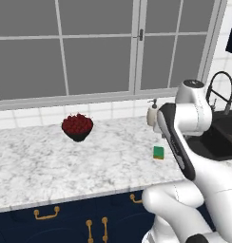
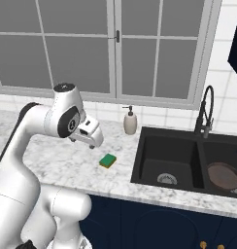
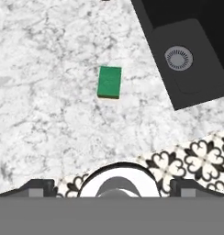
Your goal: Pick the pan and sponge and place them into the sink. Then turn on the water.
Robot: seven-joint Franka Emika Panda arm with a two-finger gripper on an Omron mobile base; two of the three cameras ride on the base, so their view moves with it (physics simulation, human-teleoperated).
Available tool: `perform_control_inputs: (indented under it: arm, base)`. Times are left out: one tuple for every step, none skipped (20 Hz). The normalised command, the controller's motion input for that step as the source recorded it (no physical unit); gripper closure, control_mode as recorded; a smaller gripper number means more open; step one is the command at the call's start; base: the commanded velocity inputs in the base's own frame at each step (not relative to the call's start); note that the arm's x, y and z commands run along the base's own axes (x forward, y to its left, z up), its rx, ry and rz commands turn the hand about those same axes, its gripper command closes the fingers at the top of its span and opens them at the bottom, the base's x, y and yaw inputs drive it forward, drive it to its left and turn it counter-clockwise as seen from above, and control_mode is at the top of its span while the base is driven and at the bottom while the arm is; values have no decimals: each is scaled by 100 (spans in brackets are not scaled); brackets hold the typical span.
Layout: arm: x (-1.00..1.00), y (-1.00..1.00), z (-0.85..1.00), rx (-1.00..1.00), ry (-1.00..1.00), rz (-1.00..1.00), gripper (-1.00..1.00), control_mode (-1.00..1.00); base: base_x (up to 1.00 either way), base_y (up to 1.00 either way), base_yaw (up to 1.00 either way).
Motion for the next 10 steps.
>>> perform_control_inputs:
  arm:
    - [49,-31,-82,9,3,-9,-100,-100]
    - [46,-30,-78,9,3,-9,-100,-100]
    - [44,-24,-73,7,1,-9,-100,-100]
    - [49,-17,-62,6,2,-9,-100,-100]
    - [51,-15,-52,5,1,-7,-100,-100]
    - [46,-6,-45,2,0,-5,-100,-100]
    - [36,-8,-44,1,0,-2,-100,-100]
    - [32,-14,-46,0,0,0,-100,-100]
    - [41,0,-48,0,0,0,-100,-100]
    - [43,0,-49,0,0,0,-100,-100]
  base:
    - [0,0,0]
    - [0,0,0]
    - [0,0,0]
    - [0,0,0]
    - [0,0,0]
    - [0,0,0]
    - [0,0,0]
    - [0,0,0]
    - [0,0,0]
    - [0,0,0]
